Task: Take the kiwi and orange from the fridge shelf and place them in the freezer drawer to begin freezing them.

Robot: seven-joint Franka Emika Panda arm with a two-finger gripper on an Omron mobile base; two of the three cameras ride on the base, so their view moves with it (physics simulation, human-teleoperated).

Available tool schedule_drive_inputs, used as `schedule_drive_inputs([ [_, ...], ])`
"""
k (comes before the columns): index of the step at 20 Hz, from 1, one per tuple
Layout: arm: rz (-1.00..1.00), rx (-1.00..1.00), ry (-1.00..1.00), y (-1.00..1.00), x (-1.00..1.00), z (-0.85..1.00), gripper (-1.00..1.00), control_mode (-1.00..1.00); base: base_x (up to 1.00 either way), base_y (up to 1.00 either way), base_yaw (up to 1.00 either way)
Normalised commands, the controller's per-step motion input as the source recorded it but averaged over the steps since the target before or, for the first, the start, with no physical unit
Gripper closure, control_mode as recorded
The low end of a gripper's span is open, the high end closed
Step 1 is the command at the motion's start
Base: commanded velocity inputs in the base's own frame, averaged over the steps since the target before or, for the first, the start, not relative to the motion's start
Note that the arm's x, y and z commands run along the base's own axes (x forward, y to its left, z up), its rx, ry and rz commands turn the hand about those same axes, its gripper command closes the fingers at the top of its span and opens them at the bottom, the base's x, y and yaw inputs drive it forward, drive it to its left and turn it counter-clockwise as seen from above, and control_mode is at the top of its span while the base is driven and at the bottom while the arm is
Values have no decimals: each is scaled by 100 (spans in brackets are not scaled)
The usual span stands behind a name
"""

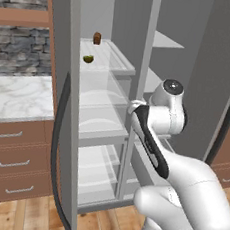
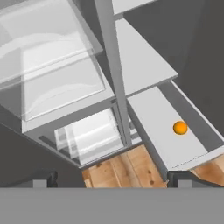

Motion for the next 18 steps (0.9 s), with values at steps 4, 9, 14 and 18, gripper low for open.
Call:
schedule_drive_inputs([
  [4,36,0,0,14,-23,0,-100,-100,0,0,0],
  [9,1,0,0,6,0,0,-100,-100,0,0,0],
  [14,9,0,-1,19,0,0,-100,100,0,19,10],
  [18,0,0,0,0,0,0,-100,100,6,50,26],
])
